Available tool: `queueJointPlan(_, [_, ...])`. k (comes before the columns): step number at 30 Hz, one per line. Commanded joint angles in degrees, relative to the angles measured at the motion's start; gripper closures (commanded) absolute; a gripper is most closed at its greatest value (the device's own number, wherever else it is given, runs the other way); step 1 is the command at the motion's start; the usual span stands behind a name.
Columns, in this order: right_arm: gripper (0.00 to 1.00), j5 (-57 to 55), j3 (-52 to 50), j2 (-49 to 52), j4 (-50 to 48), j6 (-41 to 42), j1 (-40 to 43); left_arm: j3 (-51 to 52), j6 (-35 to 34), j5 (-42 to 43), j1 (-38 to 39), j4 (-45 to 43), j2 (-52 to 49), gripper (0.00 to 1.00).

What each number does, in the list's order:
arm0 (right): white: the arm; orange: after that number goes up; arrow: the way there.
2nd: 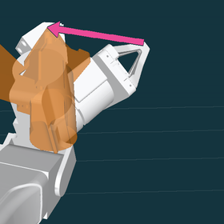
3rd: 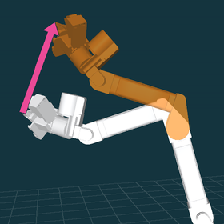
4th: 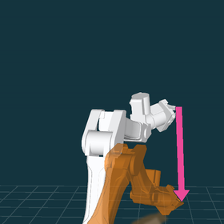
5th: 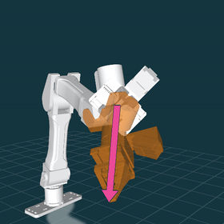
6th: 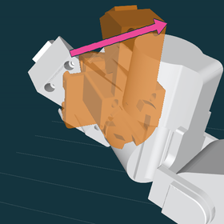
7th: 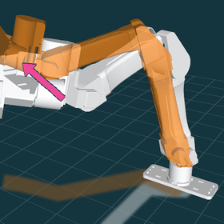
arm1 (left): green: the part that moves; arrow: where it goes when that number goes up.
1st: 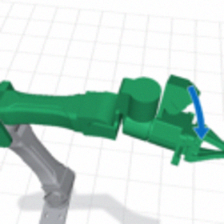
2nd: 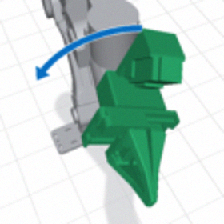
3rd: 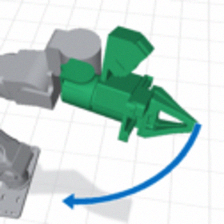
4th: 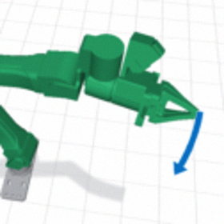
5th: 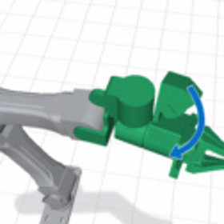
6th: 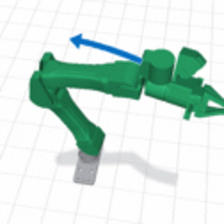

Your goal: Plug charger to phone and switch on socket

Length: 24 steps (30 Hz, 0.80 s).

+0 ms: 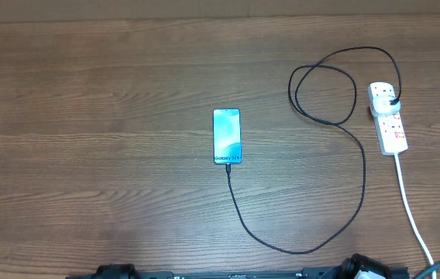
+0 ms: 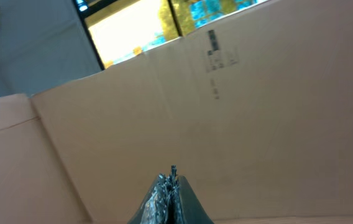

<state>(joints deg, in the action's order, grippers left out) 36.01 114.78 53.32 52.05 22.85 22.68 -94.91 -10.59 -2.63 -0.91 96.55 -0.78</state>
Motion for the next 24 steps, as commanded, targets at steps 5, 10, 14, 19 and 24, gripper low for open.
queueJointPlan(5, [0.96,0.1,-0.1,-1.4,0.1,-0.5,-1.7,0.4,-1.6,-0.5,-0.6,-6.8,0.5,0.0])
queueJointPlan(10, [0.96,0.1,-0.1,-2.6,0.1,-0.9,-1.7,7.9,0.5,-0.5,-0.6,-16.0,0.5,0.0])
queueJointPlan(14, [0.96,0.1,-0.1,-2.8,0.1,-0.9,-1.7,18.7,0.5,-0.1,-0.6,-24.8,0.5,0.01])
queueJointPlan(19, [0.96,0.1,-0.1,-2.8,0.1,-0.9,-3.2,34.9,0.5,4.9,-0.6,-39.2,0.5,0.01])
queueJointPlan(24, [0.96,0.1,-0.1,-3.5,-0.1,-0.9,-4.4,51.9,0.5,11.6,-0.6,-56.8,0.5,0.0])
